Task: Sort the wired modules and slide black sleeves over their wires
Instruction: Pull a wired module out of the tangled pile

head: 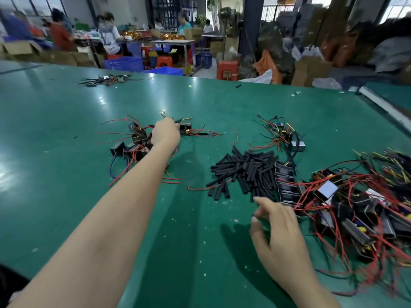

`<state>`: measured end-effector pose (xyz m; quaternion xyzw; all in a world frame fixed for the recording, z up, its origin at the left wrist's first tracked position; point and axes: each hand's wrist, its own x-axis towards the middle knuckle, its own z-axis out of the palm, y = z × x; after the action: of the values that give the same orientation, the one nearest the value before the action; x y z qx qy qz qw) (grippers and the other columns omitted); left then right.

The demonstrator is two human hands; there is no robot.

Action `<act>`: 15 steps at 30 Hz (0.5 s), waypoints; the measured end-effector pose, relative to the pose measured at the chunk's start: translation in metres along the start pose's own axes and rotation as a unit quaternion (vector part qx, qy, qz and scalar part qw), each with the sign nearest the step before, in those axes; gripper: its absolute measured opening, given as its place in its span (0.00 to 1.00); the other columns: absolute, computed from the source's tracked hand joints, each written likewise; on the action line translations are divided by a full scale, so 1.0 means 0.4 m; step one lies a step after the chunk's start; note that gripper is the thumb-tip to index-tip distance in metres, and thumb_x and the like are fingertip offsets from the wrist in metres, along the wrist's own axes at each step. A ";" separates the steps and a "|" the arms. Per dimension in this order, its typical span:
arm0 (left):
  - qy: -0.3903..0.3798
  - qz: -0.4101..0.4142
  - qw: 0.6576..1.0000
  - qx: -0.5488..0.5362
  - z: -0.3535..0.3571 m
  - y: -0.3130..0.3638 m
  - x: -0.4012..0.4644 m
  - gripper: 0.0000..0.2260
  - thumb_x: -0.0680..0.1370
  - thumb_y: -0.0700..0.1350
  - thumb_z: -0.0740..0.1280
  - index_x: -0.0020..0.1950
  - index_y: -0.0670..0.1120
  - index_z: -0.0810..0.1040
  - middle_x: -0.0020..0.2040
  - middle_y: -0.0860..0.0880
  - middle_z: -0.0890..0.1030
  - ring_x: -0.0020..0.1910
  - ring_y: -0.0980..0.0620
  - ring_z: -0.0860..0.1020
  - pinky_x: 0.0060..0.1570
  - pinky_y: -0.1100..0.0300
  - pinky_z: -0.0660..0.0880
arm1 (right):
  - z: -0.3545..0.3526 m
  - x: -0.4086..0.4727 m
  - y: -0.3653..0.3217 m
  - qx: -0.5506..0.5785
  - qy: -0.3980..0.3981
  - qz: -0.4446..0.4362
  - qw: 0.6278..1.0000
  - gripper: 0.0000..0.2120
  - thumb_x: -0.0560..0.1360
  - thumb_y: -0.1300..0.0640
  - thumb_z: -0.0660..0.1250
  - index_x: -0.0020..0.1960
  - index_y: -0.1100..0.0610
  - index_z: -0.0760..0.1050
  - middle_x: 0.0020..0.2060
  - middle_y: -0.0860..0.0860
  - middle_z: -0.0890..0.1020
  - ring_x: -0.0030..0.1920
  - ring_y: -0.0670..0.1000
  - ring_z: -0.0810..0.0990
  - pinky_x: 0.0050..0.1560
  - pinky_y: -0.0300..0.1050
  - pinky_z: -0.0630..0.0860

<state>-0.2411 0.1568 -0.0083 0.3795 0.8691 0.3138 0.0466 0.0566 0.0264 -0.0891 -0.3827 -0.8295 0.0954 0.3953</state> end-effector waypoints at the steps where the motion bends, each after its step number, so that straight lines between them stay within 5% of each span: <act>1: -0.003 -0.002 1.000 0.010 0.014 -0.008 0.008 0.16 0.80 0.46 0.63 0.59 0.35 0.75 0.59 0.33 0.76 0.59 0.35 0.75 0.55 0.48 0.72 | 0.002 0.003 0.005 0.005 0.008 0.027 1.000 0.20 0.74 0.64 0.67 0.64 0.55 0.69 0.45 0.46 0.73 0.47 0.49 0.69 0.48 0.50 0.74; 11: -0.022 0.018 0.999 0.043 0.019 -0.052 0.034 0.15 0.81 0.45 0.59 0.58 0.34 0.75 0.57 0.32 0.77 0.58 0.34 0.74 0.53 0.48 0.71 | 0.004 0.005 0.006 0.001 -0.023 0.077 0.997 0.17 0.75 0.63 0.65 0.63 0.56 0.70 0.45 0.45 0.72 0.48 0.47 0.67 0.51 0.49 0.72; 15: -0.014 0.017 1.000 -0.011 0.025 -0.042 -0.003 0.16 0.83 0.43 0.53 0.66 0.36 0.68 0.64 0.32 0.71 0.63 0.34 0.69 0.59 0.47 0.67 | 0.001 0.007 -0.006 0.003 -0.015 0.063 0.998 0.16 0.75 0.64 0.65 0.62 0.57 0.72 0.44 0.46 0.73 0.48 0.48 0.69 0.50 0.48 0.72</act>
<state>-0.2478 0.1522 -0.0262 0.3980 0.8583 0.3188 0.0573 0.0538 0.0269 -0.0866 -0.4316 -0.8093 0.1285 0.3771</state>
